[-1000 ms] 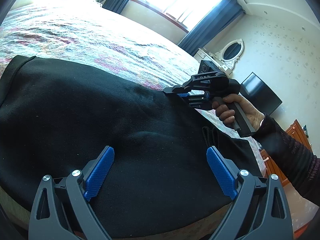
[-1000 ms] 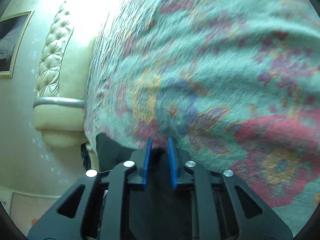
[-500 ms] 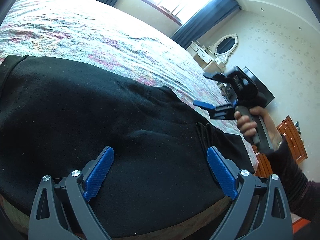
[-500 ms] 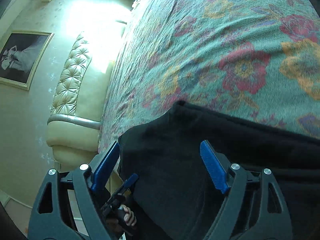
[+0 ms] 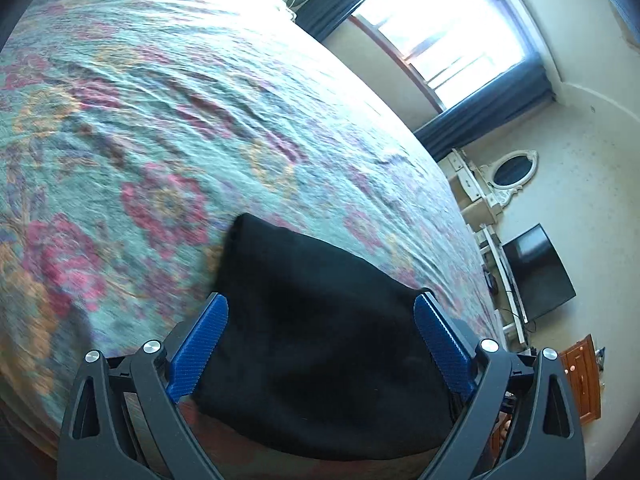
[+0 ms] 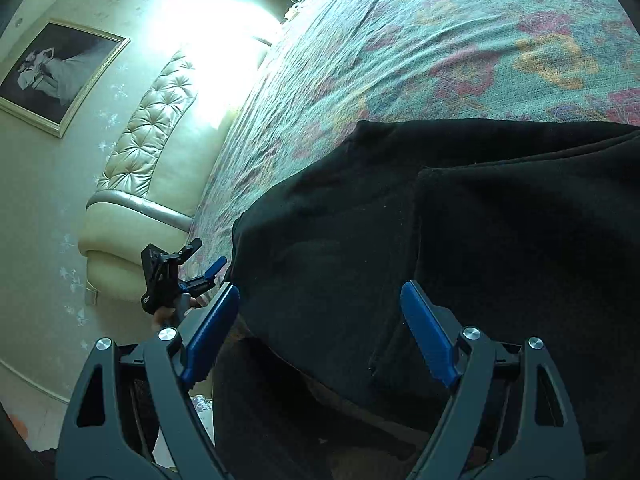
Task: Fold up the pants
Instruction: 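Grasp the folded pants edge with the right gripper and smooth it, then grasp the black pants end with the left gripper and lift it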
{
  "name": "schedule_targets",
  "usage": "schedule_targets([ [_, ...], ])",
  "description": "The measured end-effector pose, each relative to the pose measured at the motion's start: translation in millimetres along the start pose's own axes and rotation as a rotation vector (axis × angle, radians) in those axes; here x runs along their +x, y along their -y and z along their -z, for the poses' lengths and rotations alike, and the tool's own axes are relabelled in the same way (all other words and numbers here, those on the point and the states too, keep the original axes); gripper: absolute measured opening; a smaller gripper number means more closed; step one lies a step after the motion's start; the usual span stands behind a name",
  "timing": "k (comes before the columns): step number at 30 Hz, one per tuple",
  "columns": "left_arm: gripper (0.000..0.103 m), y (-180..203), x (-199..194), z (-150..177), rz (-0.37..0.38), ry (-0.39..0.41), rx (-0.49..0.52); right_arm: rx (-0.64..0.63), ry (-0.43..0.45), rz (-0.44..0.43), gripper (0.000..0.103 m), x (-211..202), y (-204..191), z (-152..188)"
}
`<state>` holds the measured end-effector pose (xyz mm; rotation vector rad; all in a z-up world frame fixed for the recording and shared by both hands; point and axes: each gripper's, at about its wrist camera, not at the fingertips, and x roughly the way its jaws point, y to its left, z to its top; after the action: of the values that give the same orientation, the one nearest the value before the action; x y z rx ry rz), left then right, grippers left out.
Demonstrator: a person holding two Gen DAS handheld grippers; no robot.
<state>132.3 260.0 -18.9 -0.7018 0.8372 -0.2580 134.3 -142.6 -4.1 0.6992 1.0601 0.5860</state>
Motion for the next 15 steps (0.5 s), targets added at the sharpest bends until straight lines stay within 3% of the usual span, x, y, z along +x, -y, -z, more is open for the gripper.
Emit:
schedule_targets([
  [4, 0.093, -35.5, 17.8, -15.9, 0.036, -0.134, -0.078, 0.002, 0.003, -0.002, 0.083, -2.7, -4.5, 0.1],
  [7, 0.093, -44.1, 34.5, -19.4, 0.045, -0.236, -0.061, -0.017, 0.017, 0.002, 0.083, -7.3, -11.3, 0.5],
  [15, 0.093, -32.8, 55.0, -20.2, 0.212, -0.319, -0.056, -0.012, 0.004, -0.024, 0.083, -6.3, -17.9, 6.4],
])
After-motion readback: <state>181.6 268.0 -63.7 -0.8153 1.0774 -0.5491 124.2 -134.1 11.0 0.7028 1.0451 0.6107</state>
